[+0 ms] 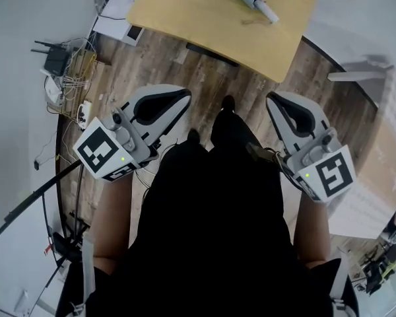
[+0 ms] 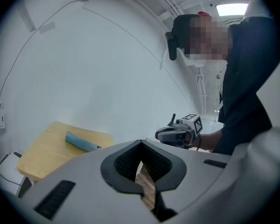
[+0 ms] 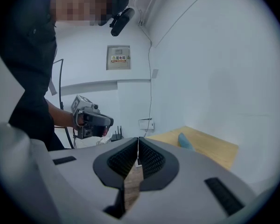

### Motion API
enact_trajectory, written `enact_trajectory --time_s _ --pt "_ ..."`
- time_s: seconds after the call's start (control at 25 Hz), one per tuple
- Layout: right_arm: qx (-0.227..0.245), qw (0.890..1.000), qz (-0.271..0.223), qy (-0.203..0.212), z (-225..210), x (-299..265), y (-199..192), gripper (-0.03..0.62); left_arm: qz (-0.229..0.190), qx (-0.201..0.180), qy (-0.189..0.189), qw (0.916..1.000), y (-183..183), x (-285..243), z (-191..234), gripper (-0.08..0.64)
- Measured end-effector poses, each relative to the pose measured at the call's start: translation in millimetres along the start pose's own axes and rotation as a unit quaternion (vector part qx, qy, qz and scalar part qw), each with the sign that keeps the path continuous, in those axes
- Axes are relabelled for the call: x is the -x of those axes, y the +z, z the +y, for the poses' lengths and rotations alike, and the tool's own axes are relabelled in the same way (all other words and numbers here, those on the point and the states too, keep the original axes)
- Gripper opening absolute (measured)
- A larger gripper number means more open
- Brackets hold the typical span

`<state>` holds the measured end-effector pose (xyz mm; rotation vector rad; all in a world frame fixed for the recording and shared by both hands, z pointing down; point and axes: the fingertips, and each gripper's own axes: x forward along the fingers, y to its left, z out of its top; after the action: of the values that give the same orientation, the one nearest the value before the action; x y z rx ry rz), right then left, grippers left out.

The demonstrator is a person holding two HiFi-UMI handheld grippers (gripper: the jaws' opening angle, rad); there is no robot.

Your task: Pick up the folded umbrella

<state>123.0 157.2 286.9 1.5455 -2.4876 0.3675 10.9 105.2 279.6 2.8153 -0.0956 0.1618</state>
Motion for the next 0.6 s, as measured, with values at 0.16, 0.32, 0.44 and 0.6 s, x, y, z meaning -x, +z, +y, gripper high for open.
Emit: enact_trajectory --time_s 0.16,0.32,0.44,0.6 --pt "0.009 0.999 -0.008 0.040 -46.5 3.6 3.1 0.018 0.011 -0.010 0.020 0.9997 16.3 -38.2 7.9 0.011" --pt "-0.010 0.997 -0.023 0.073 -76.4 -13.1 12.2 0.018 0.021 -0.010 0.042 0.9988 24.7 -60.6 17.0 0.011" --pt "-0.012 0.995 -0.036 0.092 -88.3 -21.8 18.2 0.018 0.035 -0.012 0.057 0.9977 24.7 -66.1 25.3 0.011" --pt "-0.035 0.994 -0.044 0.091 -108.4 -28.8 16.9 0.018 0.036 -0.011 0.079 0.9962 30.7 -70.5 44.4 0.011"
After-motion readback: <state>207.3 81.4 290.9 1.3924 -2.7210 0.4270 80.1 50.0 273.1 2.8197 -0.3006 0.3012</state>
